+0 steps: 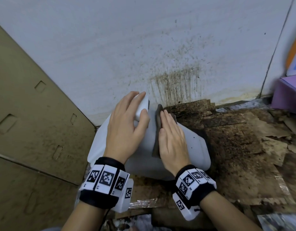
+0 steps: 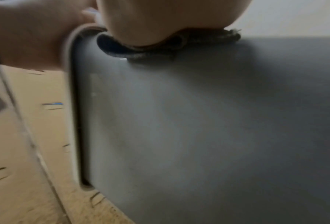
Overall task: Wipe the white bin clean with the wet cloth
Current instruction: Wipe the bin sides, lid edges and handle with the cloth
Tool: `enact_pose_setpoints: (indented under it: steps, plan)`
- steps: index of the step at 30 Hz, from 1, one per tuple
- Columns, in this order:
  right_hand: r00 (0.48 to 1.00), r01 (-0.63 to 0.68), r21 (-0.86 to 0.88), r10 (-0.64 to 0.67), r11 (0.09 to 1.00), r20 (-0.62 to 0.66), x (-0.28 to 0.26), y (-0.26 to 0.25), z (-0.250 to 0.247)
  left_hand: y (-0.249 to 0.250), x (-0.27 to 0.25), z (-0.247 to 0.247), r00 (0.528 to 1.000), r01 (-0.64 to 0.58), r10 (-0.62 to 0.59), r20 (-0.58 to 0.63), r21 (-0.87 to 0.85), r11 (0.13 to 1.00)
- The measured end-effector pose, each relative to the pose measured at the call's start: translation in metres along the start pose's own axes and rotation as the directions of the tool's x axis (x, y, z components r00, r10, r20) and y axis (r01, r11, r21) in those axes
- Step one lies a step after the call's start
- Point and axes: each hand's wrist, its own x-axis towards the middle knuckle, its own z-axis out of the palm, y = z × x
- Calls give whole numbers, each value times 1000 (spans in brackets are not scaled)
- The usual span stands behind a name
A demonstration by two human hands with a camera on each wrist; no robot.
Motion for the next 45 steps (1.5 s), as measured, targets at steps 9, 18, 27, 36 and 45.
enact_pose_setpoints:
  steps: [9, 18, 27, 36, 45]
  plan:
    - [977, -193, 22, 190, 981, 95, -9, 37, -12, -2, 2, 0, 1000, 2, -2, -1, -7, 1000]
    - [993, -80, 89, 72, 993, 91, 12, -19, -2, 1, -1, 3, 1000, -26, 26, -17, 12, 1000]
    - [998, 27, 45, -30, 999, 60, 7, -5, -2, -5, -1, 1, 1000, -11, 11, -28, -25, 1000]
    - [981, -183, -7, 183, 983, 64, -28, 87, -19, -6, 1, 0, 1000, 2, -3, -28, -39, 999]
    - [929, -367, -20, 368, 930, 33, -35, 100, -19, -6, 1, 1, 999, 17, -19, -51, -39, 999]
